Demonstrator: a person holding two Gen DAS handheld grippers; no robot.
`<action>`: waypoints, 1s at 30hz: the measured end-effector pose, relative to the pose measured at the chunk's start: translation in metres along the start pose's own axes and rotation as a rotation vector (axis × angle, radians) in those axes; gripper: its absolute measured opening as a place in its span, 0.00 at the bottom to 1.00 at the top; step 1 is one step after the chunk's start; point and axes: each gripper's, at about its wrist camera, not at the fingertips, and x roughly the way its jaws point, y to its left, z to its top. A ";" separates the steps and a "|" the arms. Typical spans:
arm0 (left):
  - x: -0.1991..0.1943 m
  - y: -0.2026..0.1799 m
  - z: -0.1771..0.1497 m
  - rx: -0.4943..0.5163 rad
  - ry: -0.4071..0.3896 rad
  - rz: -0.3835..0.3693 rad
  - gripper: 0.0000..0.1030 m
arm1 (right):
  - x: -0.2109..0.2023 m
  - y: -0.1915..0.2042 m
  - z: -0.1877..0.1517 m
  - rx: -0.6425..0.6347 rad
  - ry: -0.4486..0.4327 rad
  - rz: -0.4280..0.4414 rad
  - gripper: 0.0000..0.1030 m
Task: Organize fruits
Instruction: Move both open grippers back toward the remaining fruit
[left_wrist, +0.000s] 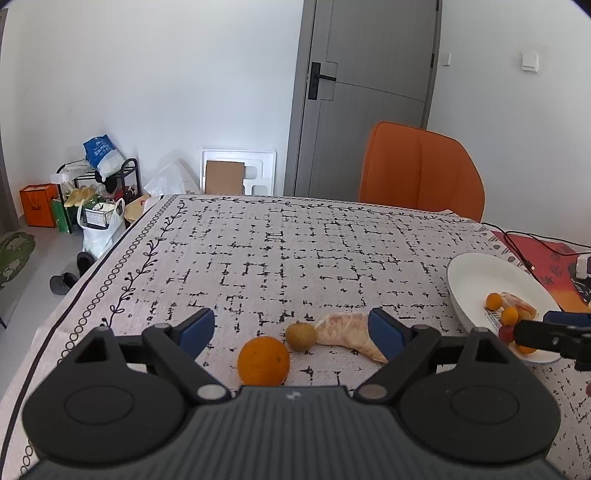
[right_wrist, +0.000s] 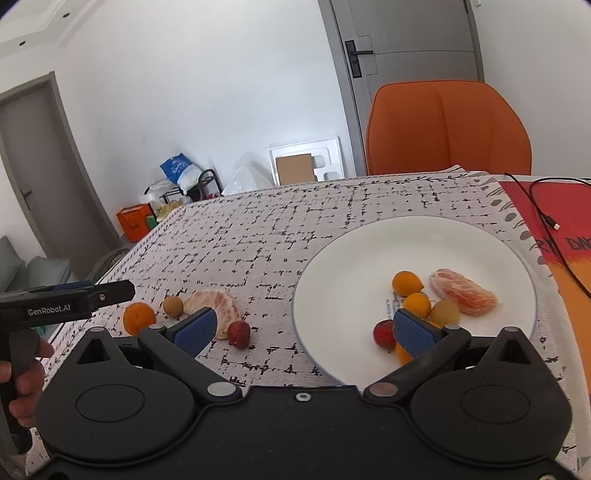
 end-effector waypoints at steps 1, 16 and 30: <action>0.000 0.002 -0.001 -0.002 -0.004 0.002 0.86 | 0.001 0.001 0.000 -0.002 0.001 0.004 1.00; 0.011 0.017 -0.015 -0.049 0.024 -0.002 0.85 | 0.020 0.028 -0.003 -0.062 0.039 0.056 1.00; 0.037 0.028 -0.026 -0.084 0.069 -0.019 0.74 | 0.041 0.046 -0.003 -0.113 0.051 0.073 0.88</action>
